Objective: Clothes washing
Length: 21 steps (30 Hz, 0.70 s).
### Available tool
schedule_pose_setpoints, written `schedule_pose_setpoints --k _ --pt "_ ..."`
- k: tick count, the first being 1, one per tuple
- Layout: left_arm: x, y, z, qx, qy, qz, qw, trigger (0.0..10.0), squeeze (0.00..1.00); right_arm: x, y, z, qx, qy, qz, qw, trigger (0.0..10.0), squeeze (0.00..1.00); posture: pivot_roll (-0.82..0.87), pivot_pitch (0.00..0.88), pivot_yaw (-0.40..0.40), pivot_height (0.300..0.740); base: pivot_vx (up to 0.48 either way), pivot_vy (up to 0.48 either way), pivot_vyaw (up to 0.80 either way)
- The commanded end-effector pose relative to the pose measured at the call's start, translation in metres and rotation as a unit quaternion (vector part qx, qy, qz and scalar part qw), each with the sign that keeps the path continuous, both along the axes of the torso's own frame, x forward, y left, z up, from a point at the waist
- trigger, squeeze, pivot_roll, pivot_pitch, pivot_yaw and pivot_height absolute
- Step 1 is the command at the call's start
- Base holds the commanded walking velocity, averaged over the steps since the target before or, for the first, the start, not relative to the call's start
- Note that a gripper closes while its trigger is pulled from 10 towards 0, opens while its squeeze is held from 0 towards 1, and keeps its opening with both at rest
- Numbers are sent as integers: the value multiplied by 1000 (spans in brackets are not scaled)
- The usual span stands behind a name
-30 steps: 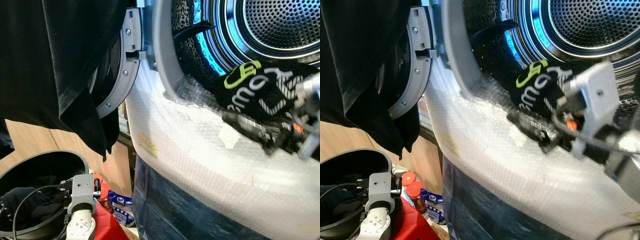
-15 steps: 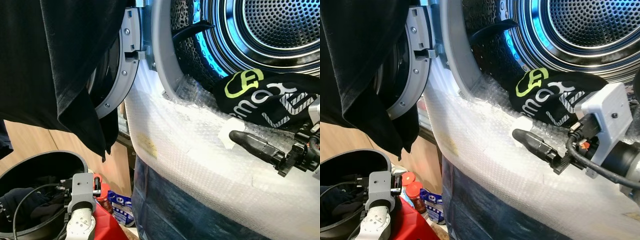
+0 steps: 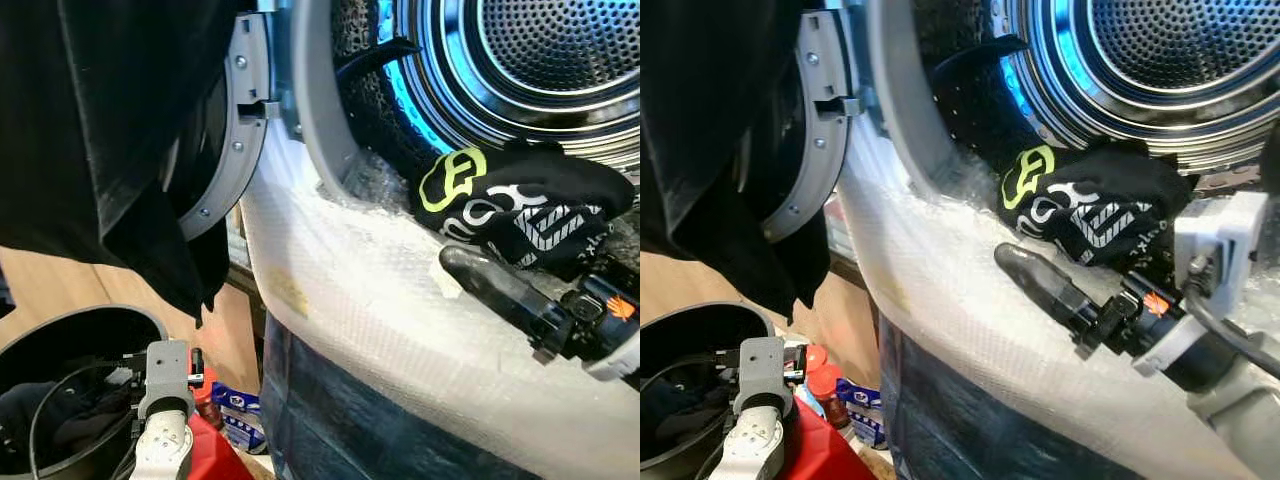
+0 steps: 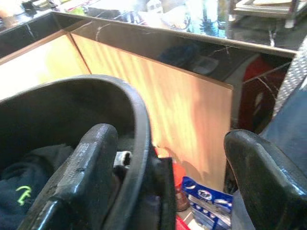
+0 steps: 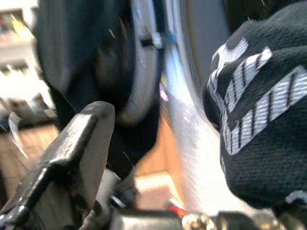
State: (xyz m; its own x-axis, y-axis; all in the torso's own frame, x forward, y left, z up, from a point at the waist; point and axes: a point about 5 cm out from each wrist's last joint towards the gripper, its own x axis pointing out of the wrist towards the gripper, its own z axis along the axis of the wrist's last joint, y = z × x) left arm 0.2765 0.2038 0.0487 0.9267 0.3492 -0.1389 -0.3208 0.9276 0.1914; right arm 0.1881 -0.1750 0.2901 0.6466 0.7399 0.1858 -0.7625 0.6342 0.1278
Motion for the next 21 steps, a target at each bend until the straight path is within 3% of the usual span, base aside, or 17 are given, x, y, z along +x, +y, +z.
schedule_pose_setpoints --k 1,5,8,12,21 --pt "-1 1 -3 -1 8 2 1000 10000 0 -8 4 -2 34 2 28 999 10000 0 -150 17 -15 740 0 0 0" --pt "0 0 -1 -1 4 0 1000 10000 0 -35 11 -28 129 79 90 984 10000 0 -137 16 -22 740 0 0 0" --pt "0 0 -2 -2 4 1 1000 10000 0 -36 13 -33 153 100 93 979 10000 0 -133 13 -24 740 0 0 0" --pt "-1 0 -2 -3 4 3 1000 10000 0 -31 8 -45 165 139 58 975 10000 0 -134 13 -24 740 0 0 0" --pt "1 0 -2 -6 4 3 1000 10000 0 -39 -3 -69 161 220 24 962 10000 0 -131 23 -30 740 0 0 0"
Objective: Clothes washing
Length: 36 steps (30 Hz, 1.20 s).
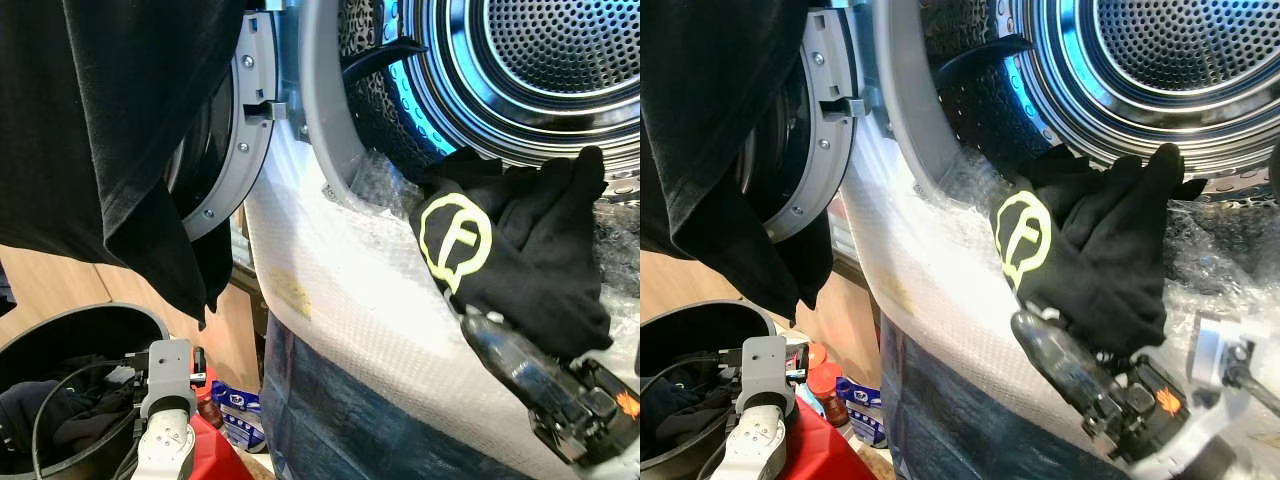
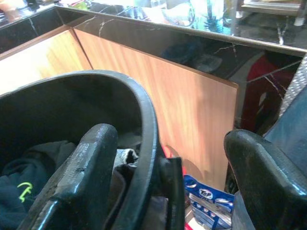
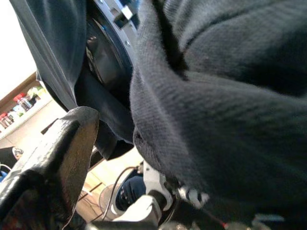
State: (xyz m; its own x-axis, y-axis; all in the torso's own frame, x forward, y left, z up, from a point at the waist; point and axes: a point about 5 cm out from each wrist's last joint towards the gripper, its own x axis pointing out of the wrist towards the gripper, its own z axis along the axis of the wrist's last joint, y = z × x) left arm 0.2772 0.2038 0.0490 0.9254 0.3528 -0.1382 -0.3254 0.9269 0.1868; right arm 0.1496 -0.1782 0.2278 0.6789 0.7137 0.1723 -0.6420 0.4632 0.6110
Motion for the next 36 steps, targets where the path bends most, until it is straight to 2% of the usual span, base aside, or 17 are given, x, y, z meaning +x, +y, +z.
schedule_pose_setpoints --k 1,7,17,18,19,20,27,30,36 --pt "0 0 -3 -4 6 1 1000 10000 0 -1 -1 -10 -14 30 1 999 10000 0 -129 30 -33 740 0 0 0" --pt "0 0 -3 -6 6 4 1000 10000 0 0 -7 -30 -35 74 -13 997 10000 0 -121 30 -37 740 0 0 0" --pt "-1 2 -3 -6 5 10 1000 10000 0 3 -11 -45 -46 93 -25 994 10000 0 -111 35 -44 740 0 0 0" --pt "-2 2 -3 -6 6 12 1000 10000 0 5 -10 -44 -46 85 -24 995 4196 0 -110 37 -44 740 0 0 0" --pt "-2 2 -4 -6 6 13 1000 10000 0 6 -9 -44 -47 80 -23 995 4196 0 -110 37 -44 740 0 0 0" --pt "-3 2 -4 -7 6 13 1000 10000 0 8 -8 -41 -46 71 -21 996 0 0 -108 37 -46 740 0 0 0" --pt "-3 2 -3 -7 5 15 1000 10000 0 21 -3 -19 -62 5 -9 998 0 0 -105 41 -45 740 0 0 0" --pt "-3 2 -3 -8 6 15 1000 10000 0 27 2 -6 -81 -38 -5 996 0 0 -112 42 -40 740 0 0 0" --pt "-3 1 -5 -7 8 9 1000 10000 0 29 12 14 -93 -90 13 991 0 0 -124 16 -25 740 0 0 0"
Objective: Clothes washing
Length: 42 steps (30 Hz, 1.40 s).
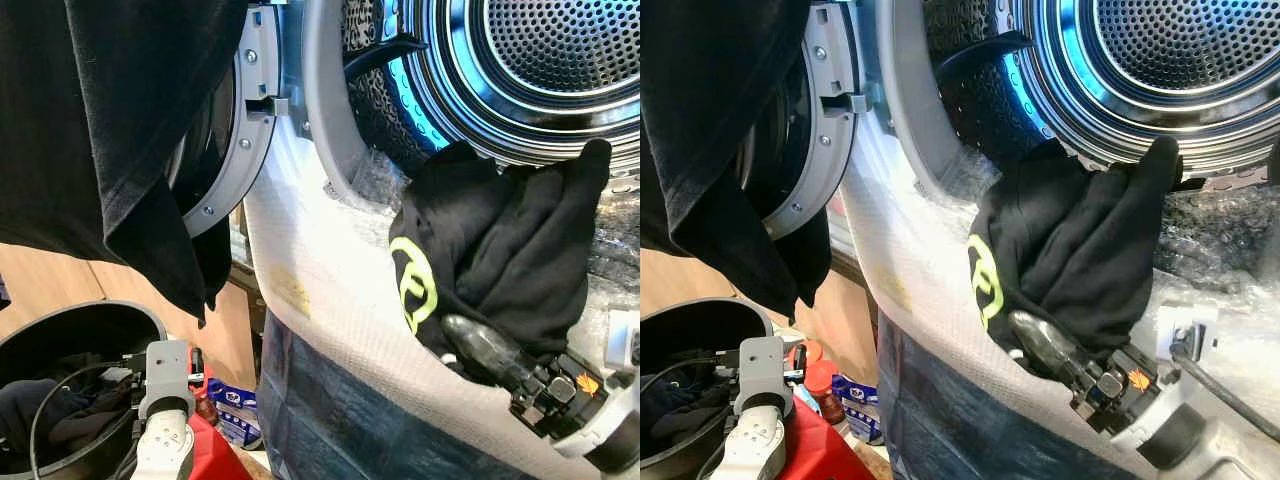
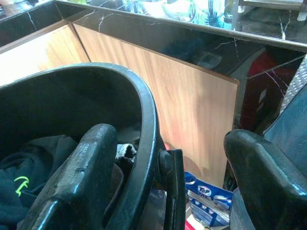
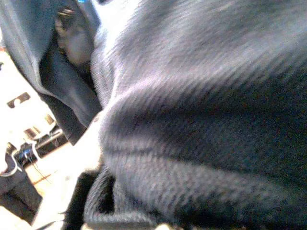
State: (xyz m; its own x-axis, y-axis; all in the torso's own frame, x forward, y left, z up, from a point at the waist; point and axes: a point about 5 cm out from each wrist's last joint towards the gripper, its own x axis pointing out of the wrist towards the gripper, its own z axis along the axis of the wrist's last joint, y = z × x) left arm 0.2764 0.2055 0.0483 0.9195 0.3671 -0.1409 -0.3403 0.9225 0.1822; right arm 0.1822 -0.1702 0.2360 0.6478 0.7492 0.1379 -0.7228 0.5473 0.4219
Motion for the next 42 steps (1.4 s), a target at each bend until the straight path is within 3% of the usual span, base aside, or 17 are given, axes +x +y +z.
schedule_pose_setpoints --k 1,8,11,16,20,23,29,30,33,36,39,42 --pt "-2 -1 -4 -4 8 -1 1000 10000 0 -4 6 10 -7 -26 13 1000 0 0 -126 12 -23 740 0 0 0" --pt "3 -4 -1 -2 5 -13 1000 10000 0 -8 13 26 -58 -77 45 994 0 0 -130 0 -18 740 0 0 0" --pt "4 -4 -2 -2 5 -15 1000 10000 0 -4 17 45 -94 -132 51 985 0 0 -132 0 -18 740 0 0 0" --pt "4 -6 -2 -3 4 -18 1000 10000 0 15 24 79 -82 -208 13 975 0 0 -126 0 -19 740 0 0 0" --pt "5 -7 -2 -4 2 -17 1000 10000 0 25 26 84 -113 -230 -9 966 0 0 -114 0 -19 740 0 0 0" --pt "7 -5 -1 -1 0 -17 1000 10000 0 48 34 99 -143 -255 -54 955 0 0 -109 0 -16 740 0 0 0" --pt "10 -2 2 1 -2 -15 1000 10000 0 64 51 124 -131 -307 -66 940 0 0 -126 0 -2 740 0 0 0" --pt "10 -2 2 1 -2 -15 1000 10000 0 64 51 124 -131 -307 -66 940 0 0 -126 0 -2 740 0 0 0" --pt "12 -3 3 2 -4 -17 1000 10000 0 84 61 139 -113 -310 -95 939 0 0 -118 0 1 740 0 0 0" --pt "13 -3 3 2 -4 -17 1000 10000 0 101 70 140 -124 -312 -109 936 0 0 -120 0 0 740 0 0 0" --pt "15 -2 5 3 -7 -17 1000 10000 0 129 77 141 -146 -284 -132 938 0 0 -111 0 5 740 0 0 0" --pt "16 -1 5 2 -7 -16 1000 10000 0 141 81 143 -154 -271 -139 940 0 0 -111 0 5 740 0 0 0"
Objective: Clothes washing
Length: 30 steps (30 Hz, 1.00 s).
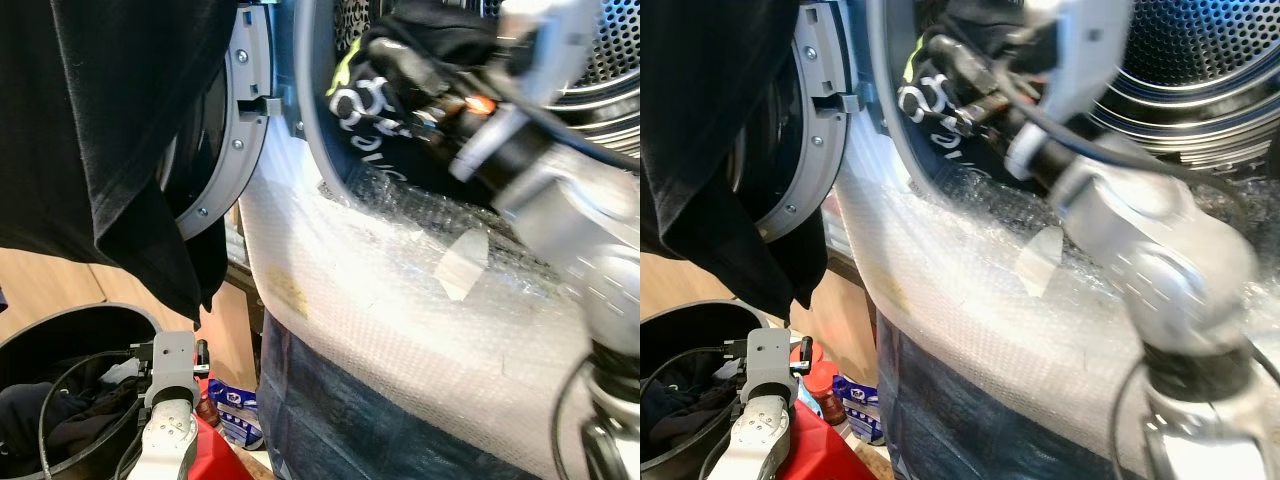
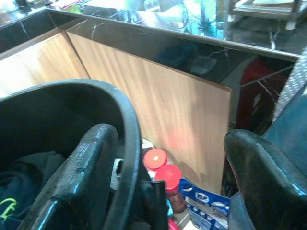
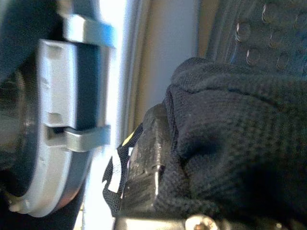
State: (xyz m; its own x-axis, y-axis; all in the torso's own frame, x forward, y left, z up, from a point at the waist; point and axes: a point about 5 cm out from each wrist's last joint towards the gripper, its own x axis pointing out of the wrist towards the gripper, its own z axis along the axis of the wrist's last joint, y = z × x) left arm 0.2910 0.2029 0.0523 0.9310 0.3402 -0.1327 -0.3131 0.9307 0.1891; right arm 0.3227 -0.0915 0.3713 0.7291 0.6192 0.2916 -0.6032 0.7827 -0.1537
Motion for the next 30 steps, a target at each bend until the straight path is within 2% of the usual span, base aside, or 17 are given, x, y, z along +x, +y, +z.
schedule_pose_setpoints --k 1,3,6,10,12,15,16,17,18,20,21,22,23,24,26,28,30 --pt "1 1 1 -2 -4 -1 1000 10000 0 1 2 7 -4 -15 -1 1000 0 0 -111 0 5 740 0 0 0" --pt "2 1 1 -1 -3 -5 1000 10000 0 25 2 6 -17 10 -45 999 0 0 -114 0 11 740 0 0 0" --pt "4 0 1 -1 -2 -10 1000 10000 0 47 -4 6 -22 24 -98 995 0 0 -105 0 13 740 0 0 0" --pt "6 0 3 -1 -2 -11 1000 10000 0 71 -25 19 18 39 -171 984 0 0 -107 0 23 740 0 0 0" --pt "7 0 3 -2 -2 -12 1000 10000 0 80 -45 24 -7 24 -238 971 0 0 -103 0 21 740 0 0 0" --pt "7 0 3 -2 -1 -14 1000 10000 0 87 -65 29 -113 -19 -318 941 0 0 -103 0 24 740 0 0 0" --pt "7 0 3 -2 -1 -14 1000 10000 0 87 -65 29 -113 -19 -318 941 0 0 -103 0 24 740 0 0 0" --pt "7 1 3 -2 0 -15 1000 10000 0 86 -84 40 -280 -117 -452 839 0 0 -99 0 25 740 0 0 0" --pt "7 1 3 -2 0 -15 1000 10000 0 85 -89 46 -344 -165 -494 781 0 0 -98 0 27 740 0 0 0" --pt "8 1 3 -2 0 -16 1000 10000 0 82 -98 56 -412 -212 -532 709 0 0 -98 0 27 740 0 0 0" --pt "8 1 3 -2 0 -16 1000 10000 0 82 -98 56 -412 -212 -532 709 0 0 -98 0 27 740 0 0 0" --pt "8 1 4 -2 -1 -16 1000 10000 0 79 -106 65 -438 -225 -549 675 0 0 -98 0 27 740 0 0 0" --pt "8 1 4 -2 -1 -16 1000 10000 0 78 -108 68 -449 -230 -554 662 0 0 -89 0 20 740 0 0 0" --pt "8 1 4 -2 -1 -16 1000 10000 0 78 -108 68 -449 -230 -554 662 0 0 -89 0 20 740 0 0 0" --pt "7 2 4 -2 -2 -13 1000 10000 0 77 -110 71 -450 -240 -563 650 0 0 -87 0 18 740 0 0 0" --pt "6 2 3 -3 -1 -14 1000 10000 0 76 -109 72 -432 -248 -569 655 0 0 -85 0 19 740 0 0 0" --pt "5 1 2 -4 1 -14 1000 10000 0 80 -105 65 -360 -220 -556 716 0 0 -83 0 20 740 0 0 0"
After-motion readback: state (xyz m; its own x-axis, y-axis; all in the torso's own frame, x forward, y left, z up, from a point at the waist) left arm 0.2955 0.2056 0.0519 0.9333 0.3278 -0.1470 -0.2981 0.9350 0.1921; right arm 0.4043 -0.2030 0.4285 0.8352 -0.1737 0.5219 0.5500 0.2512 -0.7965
